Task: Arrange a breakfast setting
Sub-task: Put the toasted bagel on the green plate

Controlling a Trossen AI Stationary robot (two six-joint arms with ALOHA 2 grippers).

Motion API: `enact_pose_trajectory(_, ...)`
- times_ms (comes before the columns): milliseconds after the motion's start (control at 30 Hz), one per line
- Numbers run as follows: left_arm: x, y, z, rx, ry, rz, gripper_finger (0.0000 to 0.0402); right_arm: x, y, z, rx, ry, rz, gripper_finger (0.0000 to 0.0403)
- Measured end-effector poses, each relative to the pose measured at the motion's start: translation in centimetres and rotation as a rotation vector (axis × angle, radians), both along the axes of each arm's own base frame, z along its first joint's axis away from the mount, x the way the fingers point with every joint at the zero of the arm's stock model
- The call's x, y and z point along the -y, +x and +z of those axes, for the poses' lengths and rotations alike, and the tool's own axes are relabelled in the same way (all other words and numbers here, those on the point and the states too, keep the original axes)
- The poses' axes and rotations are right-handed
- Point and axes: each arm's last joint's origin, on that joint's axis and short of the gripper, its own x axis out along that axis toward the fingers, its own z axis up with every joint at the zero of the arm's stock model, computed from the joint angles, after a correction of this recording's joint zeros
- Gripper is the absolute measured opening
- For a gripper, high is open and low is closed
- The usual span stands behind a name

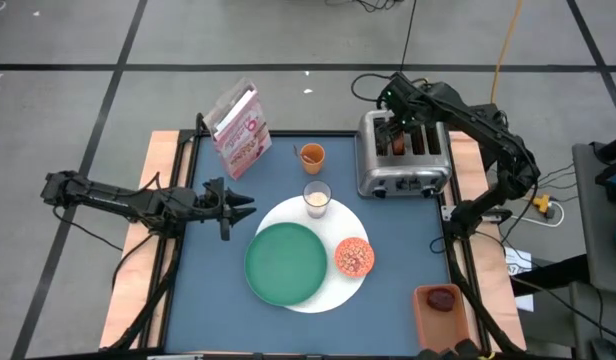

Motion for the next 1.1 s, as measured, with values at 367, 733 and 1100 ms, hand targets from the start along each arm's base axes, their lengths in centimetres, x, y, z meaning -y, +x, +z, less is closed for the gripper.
enact_pose_trajectory(367,0.01,0.00,0.00,0.000,0.000,0.000,0.0159,0.00,-0.09,-0.08,0.059,0.071,0.017,0.0173)
enact_pose_trajectory(733,0.00,0.00,0.00,0.000,0.000,0.000,0.0159,0.00,-0.09,-0.08,0.060,0.073,0.016,0.0124)
enact_pose_trajectory(1100,0.00,0.00,0.00,0.000,0.000,0.000,0.0159,-0.01,-0.10,-0.07,0.059,0.072,0.016,0.0104)
